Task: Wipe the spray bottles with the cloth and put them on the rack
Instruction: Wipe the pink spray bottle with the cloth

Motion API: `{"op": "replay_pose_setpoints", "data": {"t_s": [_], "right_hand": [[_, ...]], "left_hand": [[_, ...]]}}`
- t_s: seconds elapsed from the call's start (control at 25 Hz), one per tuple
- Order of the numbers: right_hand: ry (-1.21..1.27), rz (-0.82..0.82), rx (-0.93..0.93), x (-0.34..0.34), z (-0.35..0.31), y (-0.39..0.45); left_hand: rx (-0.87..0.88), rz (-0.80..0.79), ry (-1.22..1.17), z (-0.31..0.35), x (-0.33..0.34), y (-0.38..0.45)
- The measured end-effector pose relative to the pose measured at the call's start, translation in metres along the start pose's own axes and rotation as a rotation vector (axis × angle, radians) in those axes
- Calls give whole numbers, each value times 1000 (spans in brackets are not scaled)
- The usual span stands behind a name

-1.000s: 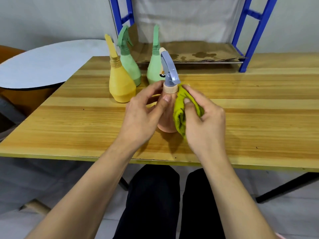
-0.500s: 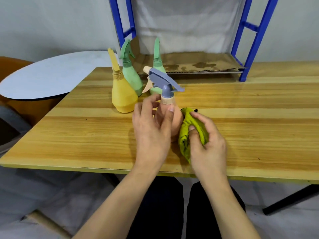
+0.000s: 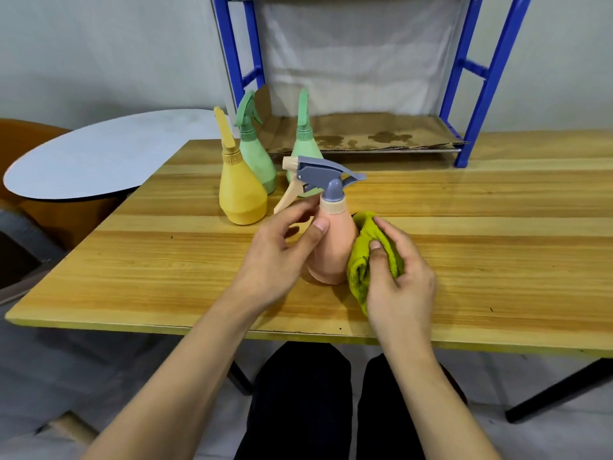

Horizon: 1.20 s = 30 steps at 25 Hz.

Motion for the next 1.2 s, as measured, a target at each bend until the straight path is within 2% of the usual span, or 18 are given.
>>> {"op": "replay_pose_setpoints", "data": {"t_s": [0.08,0.16,0.4,0.64,0.72,0.84,1.04,1.12,1.2], "right_hand": [[-31,-8,-108,7,-26,8],[-58,-73,-139,18,-43,18],[-152,-90,38,4,0,3],[30,19,-105,16,-36,6],[-15,42,-79,12,-25,-1],[-46,50,71,-2,-6,-5],[-14,-22,-98,14,-32,3],[-55,-8,-70,10,-21,1],[-125,-15,7,2,-4,-2]], "left_hand": [[27,-3,-44,1,5,-3],[26,22,-110,0,8,-6],[5,65,-163,-3,8,-6],[18,40,-56,-6,4,-1],[13,58,-53,-6,2,0],[-9,92,-78,-8,5,-4],[-25,210,-129,-11,5,-11],[-33,256,-126,-10,0,-10],[-26,222,-91,-7,-3,-7]]}}
Point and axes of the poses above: each hand's wrist, its own y-axis towards the middle knuckle, its own x-axis out of the palm, z = x × y, the point moved 8 cm from there along y, towards the middle knuckle, and after that the axes turned 2 degrees about z, right-handed, at the moved point
